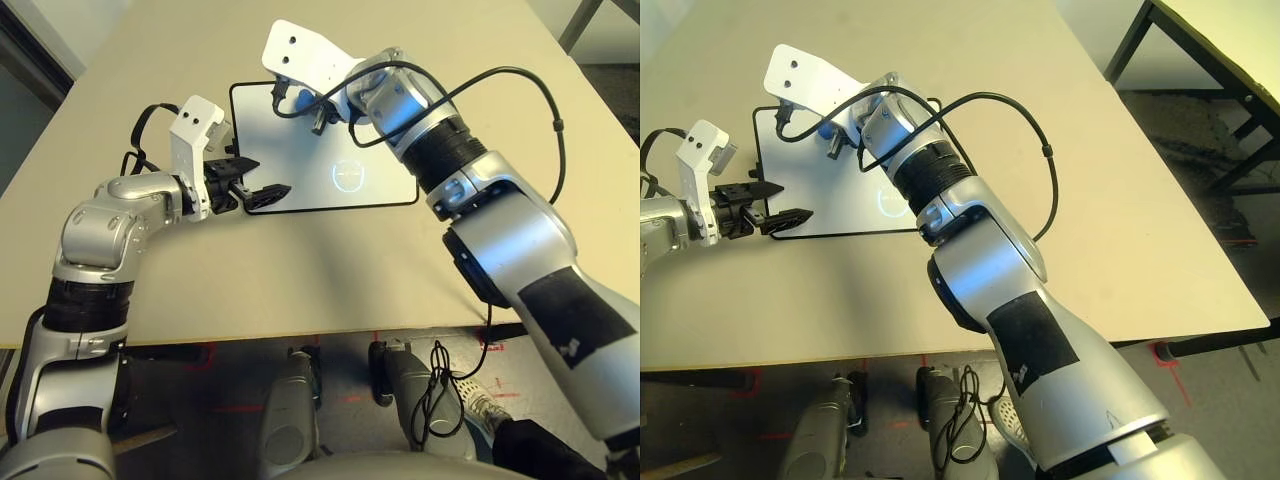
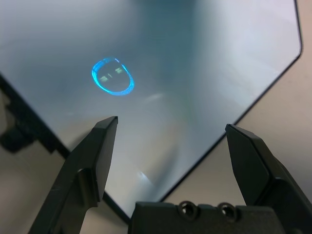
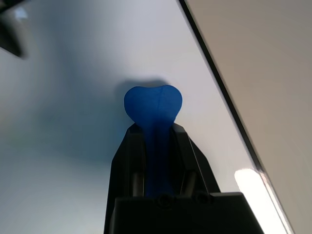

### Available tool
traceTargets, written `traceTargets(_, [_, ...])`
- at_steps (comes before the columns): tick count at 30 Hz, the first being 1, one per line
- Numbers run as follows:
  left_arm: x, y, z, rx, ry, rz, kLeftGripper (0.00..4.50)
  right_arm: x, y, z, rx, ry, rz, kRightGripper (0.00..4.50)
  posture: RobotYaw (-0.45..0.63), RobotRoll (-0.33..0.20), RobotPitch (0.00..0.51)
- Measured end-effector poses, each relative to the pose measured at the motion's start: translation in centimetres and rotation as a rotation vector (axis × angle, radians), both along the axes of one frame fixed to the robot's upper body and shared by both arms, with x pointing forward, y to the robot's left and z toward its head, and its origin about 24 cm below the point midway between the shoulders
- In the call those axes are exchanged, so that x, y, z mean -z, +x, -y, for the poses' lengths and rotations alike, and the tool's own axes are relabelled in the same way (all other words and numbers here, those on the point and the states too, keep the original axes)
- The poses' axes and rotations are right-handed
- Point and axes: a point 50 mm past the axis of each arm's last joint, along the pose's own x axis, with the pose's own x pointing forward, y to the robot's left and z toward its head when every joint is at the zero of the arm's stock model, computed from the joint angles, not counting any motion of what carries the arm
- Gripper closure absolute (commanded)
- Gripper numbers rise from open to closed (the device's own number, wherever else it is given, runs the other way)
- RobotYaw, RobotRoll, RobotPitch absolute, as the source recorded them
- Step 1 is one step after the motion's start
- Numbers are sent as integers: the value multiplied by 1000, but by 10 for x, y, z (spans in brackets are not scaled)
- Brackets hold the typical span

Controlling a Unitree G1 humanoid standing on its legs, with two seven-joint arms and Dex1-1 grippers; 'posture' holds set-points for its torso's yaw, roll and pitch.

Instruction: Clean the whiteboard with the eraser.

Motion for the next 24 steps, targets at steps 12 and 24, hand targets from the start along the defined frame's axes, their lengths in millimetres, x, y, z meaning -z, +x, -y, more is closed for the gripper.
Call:
traceTargets(12, [0,0,0,5,4,-5,0,64,-35,-1,-90,-145,-169,3933,24,0,263])
traceTargets(24, [0,-1,0,8,3,-10,0,41,-17,4,-24,-134,-107,3934,17,0,262])
